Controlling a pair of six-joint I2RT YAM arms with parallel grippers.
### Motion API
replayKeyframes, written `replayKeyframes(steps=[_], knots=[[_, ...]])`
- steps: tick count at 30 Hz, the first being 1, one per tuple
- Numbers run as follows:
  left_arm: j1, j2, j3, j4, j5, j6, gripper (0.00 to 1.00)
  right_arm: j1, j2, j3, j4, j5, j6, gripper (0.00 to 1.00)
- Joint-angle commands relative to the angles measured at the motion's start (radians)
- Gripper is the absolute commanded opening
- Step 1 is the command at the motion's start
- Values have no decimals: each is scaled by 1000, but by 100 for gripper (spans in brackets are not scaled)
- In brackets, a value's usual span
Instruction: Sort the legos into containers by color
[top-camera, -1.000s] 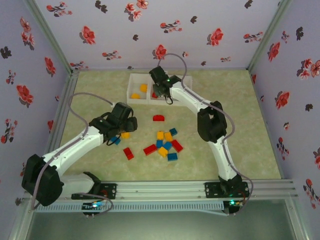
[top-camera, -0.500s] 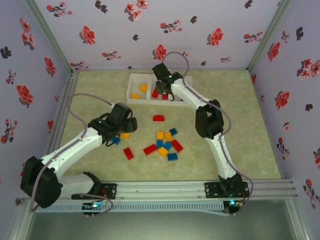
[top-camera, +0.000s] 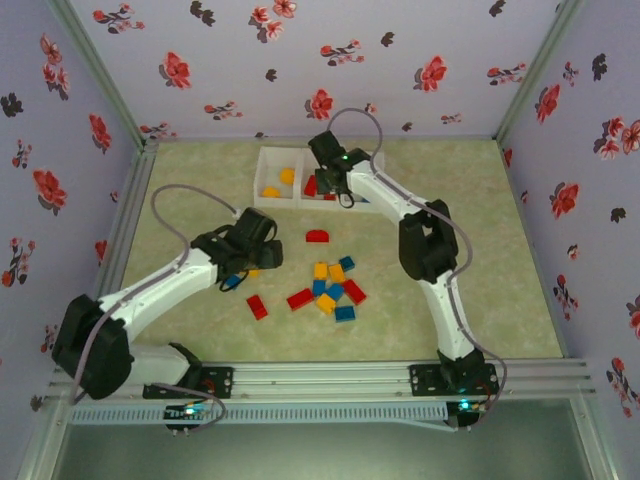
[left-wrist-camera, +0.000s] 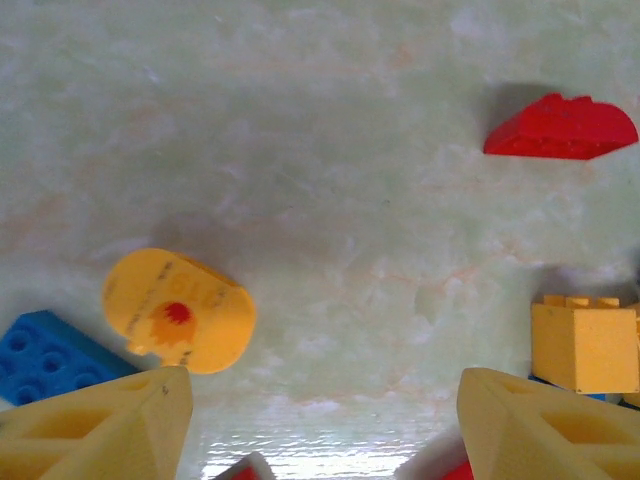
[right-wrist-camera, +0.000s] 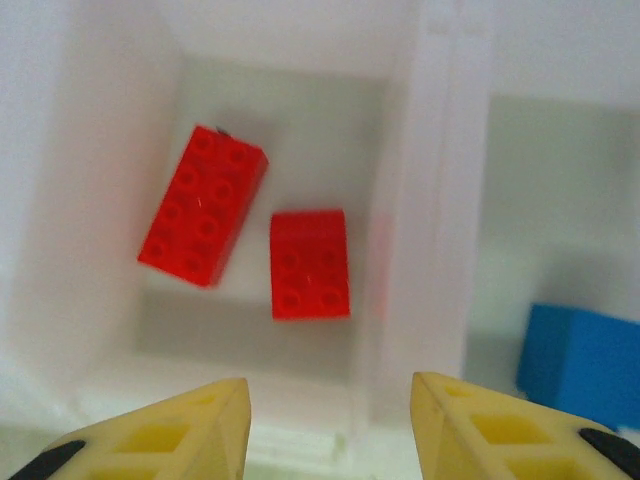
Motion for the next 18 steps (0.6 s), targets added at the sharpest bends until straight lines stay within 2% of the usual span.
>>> replayKeyframes(steps=[1, 11, 18], knots=[[-36, 74, 75, 6, 12, 17, 72, -3, -154, -146, 98, -32, -6, 47], [-63, 353, 285, 30, 68, 48, 73, -6, -432, -565, 204, -83, -8, 46], [-64, 433, 339, 47, 102, 60, 77, -6, -549, -758, 236, -101, 1, 46]])
